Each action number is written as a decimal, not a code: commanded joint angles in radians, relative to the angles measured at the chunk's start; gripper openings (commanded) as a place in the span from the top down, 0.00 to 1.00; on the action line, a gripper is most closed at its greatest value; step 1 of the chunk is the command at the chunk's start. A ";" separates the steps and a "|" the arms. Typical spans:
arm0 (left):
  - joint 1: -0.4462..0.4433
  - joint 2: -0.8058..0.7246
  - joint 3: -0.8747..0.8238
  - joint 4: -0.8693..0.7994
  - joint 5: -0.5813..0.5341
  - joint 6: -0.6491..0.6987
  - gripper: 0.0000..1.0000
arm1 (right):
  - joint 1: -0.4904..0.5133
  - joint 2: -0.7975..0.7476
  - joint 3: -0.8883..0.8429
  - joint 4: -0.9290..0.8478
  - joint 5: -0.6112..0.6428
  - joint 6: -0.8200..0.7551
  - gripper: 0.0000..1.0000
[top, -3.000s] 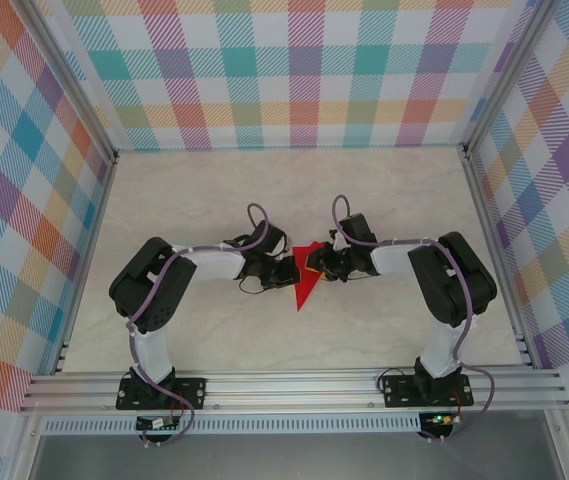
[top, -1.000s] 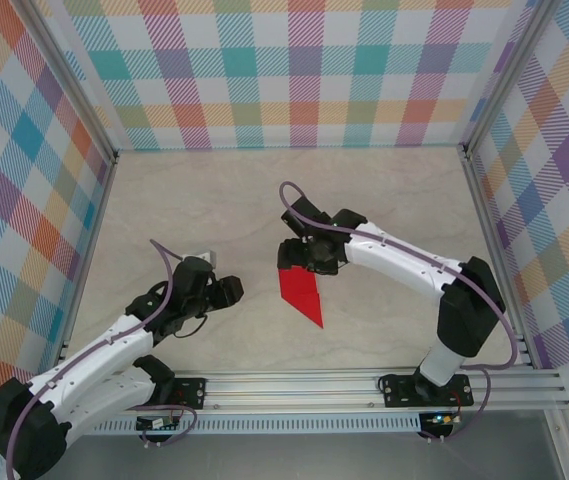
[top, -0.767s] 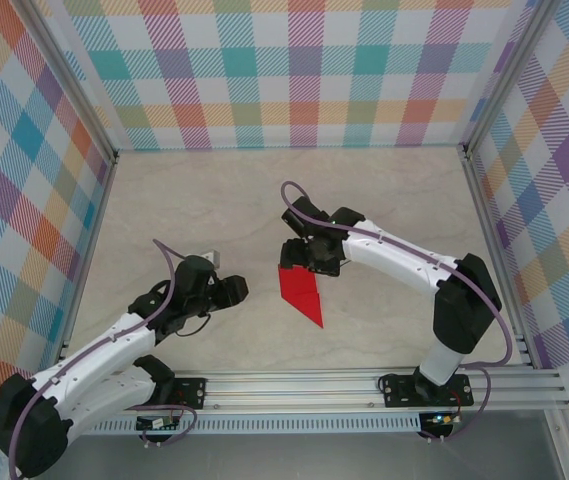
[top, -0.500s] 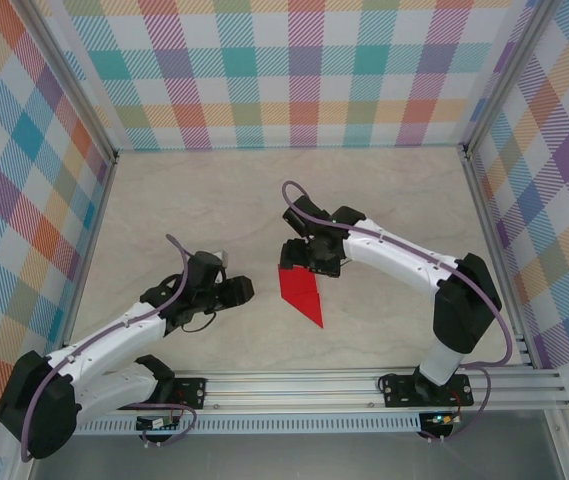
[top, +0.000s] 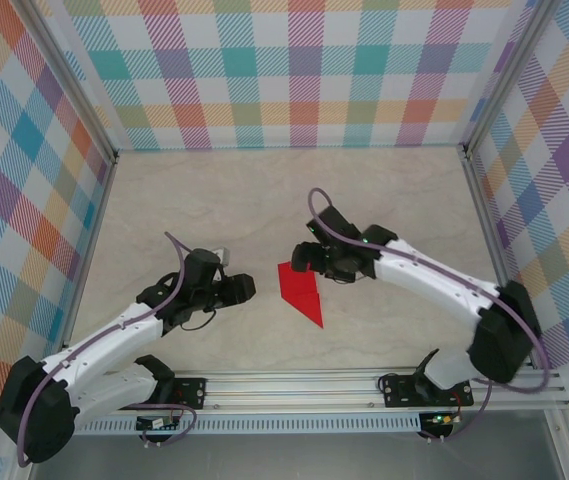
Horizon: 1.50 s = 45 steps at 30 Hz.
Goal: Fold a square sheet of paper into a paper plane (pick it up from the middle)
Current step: Turn over the paper at the center of the table, then fold the wing for the fifth time at the center of the table.
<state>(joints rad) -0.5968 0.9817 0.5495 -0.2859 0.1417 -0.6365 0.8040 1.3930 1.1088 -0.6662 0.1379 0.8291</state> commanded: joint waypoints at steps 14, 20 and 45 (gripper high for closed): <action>0.015 0.008 -0.127 0.202 0.032 -0.185 0.37 | -0.181 0.043 -0.279 0.337 -0.525 -0.206 0.60; 0.016 0.075 -0.106 0.214 0.039 -0.208 0.35 | -0.253 0.120 -0.283 0.396 -0.648 -0.211 0.74; -0.024 0.429 0.113 0.258 0.111 -0.201 0.36 | -0.324 0.327 -0.351 0.573 -0.731 -0.218 0.80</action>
<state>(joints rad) -0.6102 1.3914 0.6346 -0.0570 0.2451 -0.8234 0.5011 1.7027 0.7830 -0.1513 -0.5499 0.6342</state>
